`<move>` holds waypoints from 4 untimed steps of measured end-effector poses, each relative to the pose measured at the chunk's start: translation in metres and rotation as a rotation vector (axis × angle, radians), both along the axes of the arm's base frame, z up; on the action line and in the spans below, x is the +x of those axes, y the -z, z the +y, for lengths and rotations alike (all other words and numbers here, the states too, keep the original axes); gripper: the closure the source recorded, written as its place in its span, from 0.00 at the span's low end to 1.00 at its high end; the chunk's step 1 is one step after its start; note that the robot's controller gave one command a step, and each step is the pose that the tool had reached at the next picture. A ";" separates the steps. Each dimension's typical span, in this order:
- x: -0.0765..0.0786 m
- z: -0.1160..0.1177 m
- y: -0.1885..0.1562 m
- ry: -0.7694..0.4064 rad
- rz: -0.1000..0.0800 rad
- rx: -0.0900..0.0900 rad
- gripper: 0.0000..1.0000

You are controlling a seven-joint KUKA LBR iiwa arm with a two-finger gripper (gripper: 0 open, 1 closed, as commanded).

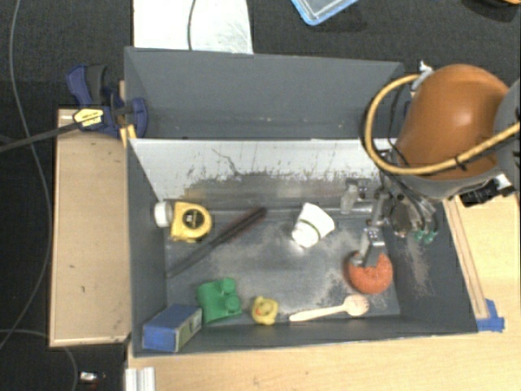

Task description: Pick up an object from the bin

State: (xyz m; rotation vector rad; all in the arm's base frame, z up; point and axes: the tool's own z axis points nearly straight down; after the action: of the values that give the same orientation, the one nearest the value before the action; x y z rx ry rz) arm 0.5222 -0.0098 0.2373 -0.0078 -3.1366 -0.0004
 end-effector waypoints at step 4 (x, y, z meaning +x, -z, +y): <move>-0.029 -0.086 0.120 -0.327 -0.013 -0.001 0.00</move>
Offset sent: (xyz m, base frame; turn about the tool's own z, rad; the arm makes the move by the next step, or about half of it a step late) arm -0.0089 -0.0719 -0.0864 0.0204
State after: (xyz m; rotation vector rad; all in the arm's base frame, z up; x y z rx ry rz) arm 0.4935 -0.0959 0.1177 0.5055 -3.1091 0.0018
